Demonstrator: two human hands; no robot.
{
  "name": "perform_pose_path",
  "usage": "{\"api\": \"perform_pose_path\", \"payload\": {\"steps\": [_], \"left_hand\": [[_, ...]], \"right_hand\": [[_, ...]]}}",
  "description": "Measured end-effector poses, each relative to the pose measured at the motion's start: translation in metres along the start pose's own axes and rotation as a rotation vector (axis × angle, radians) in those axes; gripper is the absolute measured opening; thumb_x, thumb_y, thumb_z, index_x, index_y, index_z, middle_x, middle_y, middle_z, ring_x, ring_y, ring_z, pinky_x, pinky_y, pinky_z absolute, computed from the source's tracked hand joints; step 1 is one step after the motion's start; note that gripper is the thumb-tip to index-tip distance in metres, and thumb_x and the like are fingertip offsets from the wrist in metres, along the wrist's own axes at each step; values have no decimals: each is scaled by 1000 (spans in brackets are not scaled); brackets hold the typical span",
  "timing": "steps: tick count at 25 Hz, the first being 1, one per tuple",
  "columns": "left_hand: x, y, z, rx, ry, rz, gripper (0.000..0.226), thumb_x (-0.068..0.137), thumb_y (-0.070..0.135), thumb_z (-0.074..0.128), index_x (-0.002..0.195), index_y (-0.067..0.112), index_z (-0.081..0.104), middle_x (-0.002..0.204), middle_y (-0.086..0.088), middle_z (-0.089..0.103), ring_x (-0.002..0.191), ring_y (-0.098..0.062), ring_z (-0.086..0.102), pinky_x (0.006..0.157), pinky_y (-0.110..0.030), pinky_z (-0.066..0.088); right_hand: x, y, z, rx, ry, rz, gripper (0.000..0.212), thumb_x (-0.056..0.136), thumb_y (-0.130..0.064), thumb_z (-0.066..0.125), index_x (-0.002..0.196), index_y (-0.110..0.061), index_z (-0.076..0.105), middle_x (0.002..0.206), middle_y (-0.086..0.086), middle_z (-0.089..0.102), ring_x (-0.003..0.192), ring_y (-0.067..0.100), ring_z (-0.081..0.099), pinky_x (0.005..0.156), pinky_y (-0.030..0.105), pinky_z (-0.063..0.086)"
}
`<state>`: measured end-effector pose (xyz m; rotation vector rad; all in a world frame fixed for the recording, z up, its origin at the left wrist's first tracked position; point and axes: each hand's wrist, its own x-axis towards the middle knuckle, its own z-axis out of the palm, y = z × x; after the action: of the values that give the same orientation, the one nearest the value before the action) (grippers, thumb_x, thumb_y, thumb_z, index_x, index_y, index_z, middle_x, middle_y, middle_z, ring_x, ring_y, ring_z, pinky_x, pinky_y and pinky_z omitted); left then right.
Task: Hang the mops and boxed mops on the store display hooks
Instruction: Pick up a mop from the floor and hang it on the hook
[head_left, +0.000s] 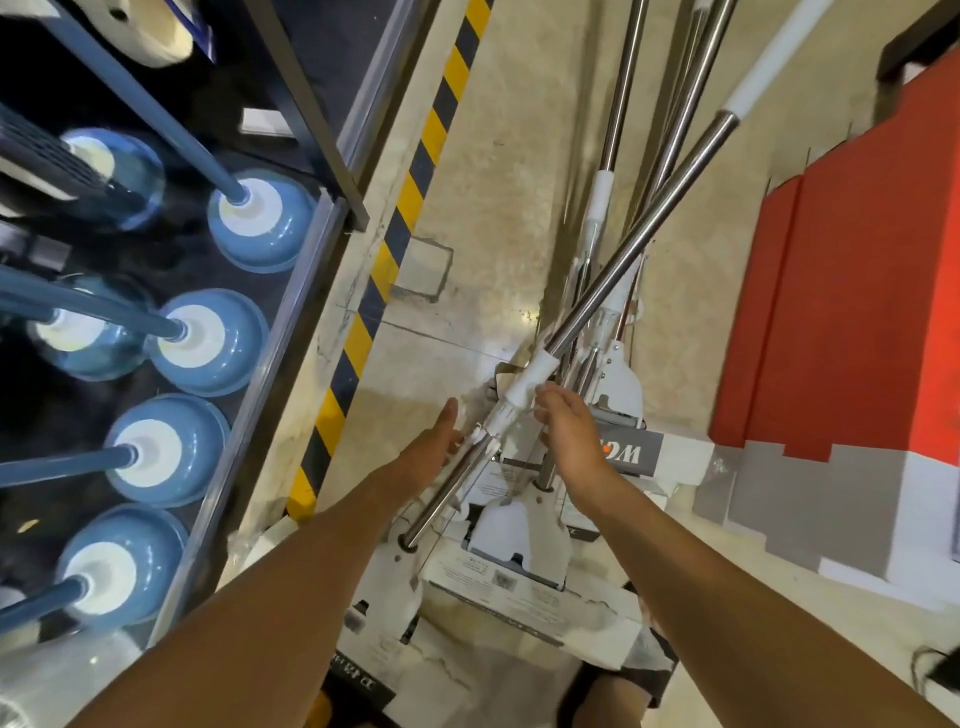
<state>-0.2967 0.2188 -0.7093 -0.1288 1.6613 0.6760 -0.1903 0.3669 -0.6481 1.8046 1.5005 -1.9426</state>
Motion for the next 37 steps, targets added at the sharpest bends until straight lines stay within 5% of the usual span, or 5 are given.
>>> {"api": "perform_pose_path", "payload": {"steps": [9, 15, 19, 32, 37], "left_hand": [[-45, -7, -10, -12, 110, 92, 35, 106, 18, 49, 73, 17, 62, 65, 7, 56, 71, -16, 52, 68, -18, 48], [-100, 8, -43, -147, -20, 48, 46, 112, 41, 34, 98, 18, 72, 112, -12, 69, 102, -21, 63, 82, -22, 57], [-160, 58, -65, -133, -100, 154, 83, 94, 78, 6, 137, 30, 57, 143, 10, 53, 140, -10, 42, 128, -39, 19], [-332, 255, -81, -207, -114, 694, 95, 99, 68, -9, 136, 21, 64, 135, -6, 72, 129, -20, 65, 123, -50, 35], [-376, 232, -91, -225, -135, 668, 103, 88, 83, -2, 140, 21, 63, 131, -1, 74, 132, -18, 63, 123, -52, 34]], "right_hand": [[-29, -65, -12, 479, -28, -137, 55, 105, -58, 38, 124, -15, 67, 115, 0, 73, 103, 17, 68, 88, 32, 52], [-69, -116, 4, 579, -169, -147, 63, 104, -66, 25, 92, -17, 62, 67, -8, 50, 61, 12, 44, 65, 28, 40], [-98, -128, 17, 535, -169, -68, 81, 103, -68, 24, 130, -2, 64, 91, 2, 70, 81, 18, 62, 78, 30, 50], [-213, -156, 54, 478, -273, 101, 48, 112, -31, 30, 124, -1, 65, 130, 17, 65, 119, 24, 61, 112, 43, 44], [-264, -204, 22, 232, -191, -150, 71, 104, -63, 20, 152, -18, 47, 160, -2, 44, 152, 15, 34, 128, 45, 19]]}}
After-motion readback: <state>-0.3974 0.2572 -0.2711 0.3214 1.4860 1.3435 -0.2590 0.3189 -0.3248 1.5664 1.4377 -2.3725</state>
